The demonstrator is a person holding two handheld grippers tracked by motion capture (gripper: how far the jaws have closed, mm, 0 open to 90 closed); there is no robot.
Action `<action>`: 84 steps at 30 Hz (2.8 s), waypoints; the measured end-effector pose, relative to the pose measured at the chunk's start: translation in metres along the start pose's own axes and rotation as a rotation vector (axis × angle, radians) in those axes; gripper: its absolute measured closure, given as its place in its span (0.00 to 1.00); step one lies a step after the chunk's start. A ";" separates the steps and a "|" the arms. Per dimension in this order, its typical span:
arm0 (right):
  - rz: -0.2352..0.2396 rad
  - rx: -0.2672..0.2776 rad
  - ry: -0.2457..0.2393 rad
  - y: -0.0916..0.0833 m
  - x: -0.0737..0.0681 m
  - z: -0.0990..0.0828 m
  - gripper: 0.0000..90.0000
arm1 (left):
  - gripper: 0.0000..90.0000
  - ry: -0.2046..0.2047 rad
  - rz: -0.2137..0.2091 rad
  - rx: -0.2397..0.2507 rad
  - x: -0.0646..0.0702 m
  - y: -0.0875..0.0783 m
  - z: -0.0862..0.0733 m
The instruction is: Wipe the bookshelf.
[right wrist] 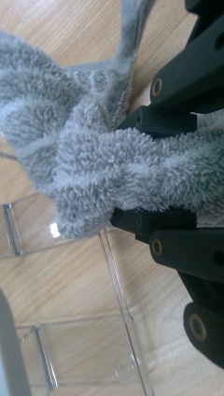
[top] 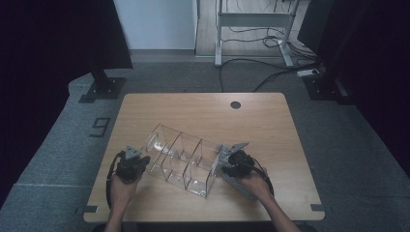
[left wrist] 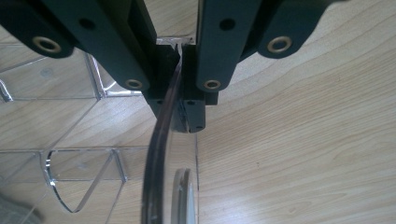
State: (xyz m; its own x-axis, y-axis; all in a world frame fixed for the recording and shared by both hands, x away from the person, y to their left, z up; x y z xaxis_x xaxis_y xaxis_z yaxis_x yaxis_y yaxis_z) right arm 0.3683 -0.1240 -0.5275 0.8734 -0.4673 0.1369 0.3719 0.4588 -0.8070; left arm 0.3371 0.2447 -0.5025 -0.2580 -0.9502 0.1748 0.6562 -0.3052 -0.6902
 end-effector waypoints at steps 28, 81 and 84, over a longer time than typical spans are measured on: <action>0.126 0.044 -0.076 -0.018 -0.050 0.001 0.69 | 0.97 -0.016 0.020 0.006 0.002 0.000 -0.001; 0.022 0.147 -0.084 -0.120 -0.008 0.007 0.72 | 0.97 -0.012 -0.011 -0.006 -0.001 0.000 -0.001; 0.001 0.143 -0.067 -0.126 0.002 0.005 0.72 | 0.97 -0.012 -0.010 -0.006 -0.001 0.000 -0.001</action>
State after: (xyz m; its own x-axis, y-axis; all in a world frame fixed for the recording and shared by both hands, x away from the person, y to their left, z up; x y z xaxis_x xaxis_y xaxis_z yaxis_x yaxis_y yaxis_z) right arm 0.3246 -0.1790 -0.4226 0.8912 -0.4173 0.1781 0.4077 0.5645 -0.7177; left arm 0.3369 0.2457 -0.5031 -0.2559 -0.9477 0.1907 0.6489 -0.3146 -0.6928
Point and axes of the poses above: each handheld gripper's, and its own axes: y roughly forward along the jaws, z roughly out of its top, x roughly to its right, the point moved 2 cm from there along y, roughly forward along the jaws, and after that the axes turned 15 degrees about -y, right-handed, at the moved point
